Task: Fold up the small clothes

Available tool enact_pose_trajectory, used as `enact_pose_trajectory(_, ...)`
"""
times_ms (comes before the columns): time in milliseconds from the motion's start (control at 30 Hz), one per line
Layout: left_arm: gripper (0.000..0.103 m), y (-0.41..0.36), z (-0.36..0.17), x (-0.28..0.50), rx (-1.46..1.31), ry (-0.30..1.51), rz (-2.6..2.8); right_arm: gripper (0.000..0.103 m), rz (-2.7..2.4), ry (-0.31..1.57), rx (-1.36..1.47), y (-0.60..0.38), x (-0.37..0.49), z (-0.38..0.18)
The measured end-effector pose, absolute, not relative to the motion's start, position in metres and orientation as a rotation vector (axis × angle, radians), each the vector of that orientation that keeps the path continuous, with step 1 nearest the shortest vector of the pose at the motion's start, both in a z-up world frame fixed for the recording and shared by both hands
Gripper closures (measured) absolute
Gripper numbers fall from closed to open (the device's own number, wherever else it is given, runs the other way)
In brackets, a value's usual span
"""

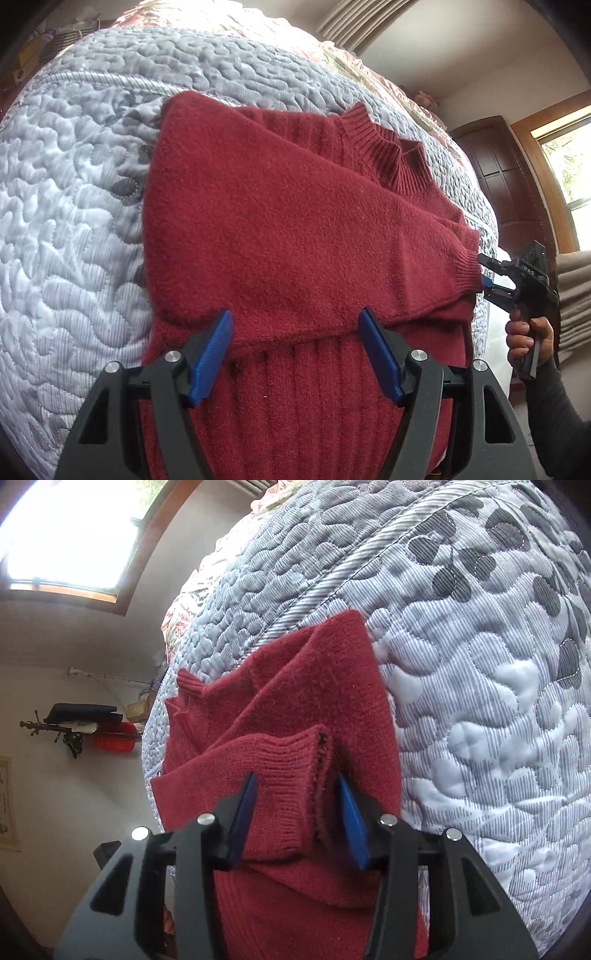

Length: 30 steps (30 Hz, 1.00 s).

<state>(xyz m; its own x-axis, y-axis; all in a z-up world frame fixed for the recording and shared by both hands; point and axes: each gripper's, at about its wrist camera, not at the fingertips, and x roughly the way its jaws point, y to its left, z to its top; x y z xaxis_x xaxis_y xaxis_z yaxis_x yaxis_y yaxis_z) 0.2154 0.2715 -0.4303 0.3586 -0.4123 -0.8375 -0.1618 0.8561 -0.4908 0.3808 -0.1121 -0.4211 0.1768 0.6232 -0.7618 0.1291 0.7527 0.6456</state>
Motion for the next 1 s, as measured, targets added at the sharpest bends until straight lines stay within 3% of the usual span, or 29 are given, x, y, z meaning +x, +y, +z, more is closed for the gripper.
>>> enact_pose_trajectory(33, 0.032, 0.272, -0.43, 0.214, -0.559, 1.205, -0.172, 0.061, 0.392, 1.381, 0.689, -0.112, 0.382, -0.422)
enact_pose_trajectory(133, 0.032, 0.275, -0.43, 0.215, -0.571, 1.207, -0.164, 0.097, 0.39, 1.394, 0.655, -0.109, 0.385, -0.421)
enact_pose_trajectory(300, 0.032, 0.277, -0.439, 0.216, -0.565, 1.233, -0.156, 0.097, 0.334, 1.402, 0.609, -0.112, 0.385, -0.427)
enact_pose_trajectory(367, 0.032, 0.277, -0.439, 0.217, -0.57, 1.235, -0.155, 0.092, 0.338, 1.401, 0.608, -0.112, 0.382, -0.425)
enact_pose_trajectory(600, 0.029, 0.281, -0.414, 0.217, -0.58, 1.167, -0.168, 0.092, 0.414, 1.292, 0.538, -0.097, 0.362, -0.374)
enact_pose_trajectory(800, 0.029, 0.289, -0.44, 0.223, -0.59, 1.232, -0.136, 0.091, 0.372, 1.388, 0.5, -0.088, 0.356, -0.416)
enact_pose_trajectory(900, 0.029, 0.291, -0.447, 0.222, -0.585, 1.235, -0.139, 0.101, 0.35, 1.401, 0.523, -0.097, 0.353, -0.43)
enact_pose_trajectory(1000, 0.029, 0.292, -0.442, 0.22, -0.592, 1.232, -0.132, 0.098, 0.339, 1.387, 0.542, -0.107, 0.35, -0.423)
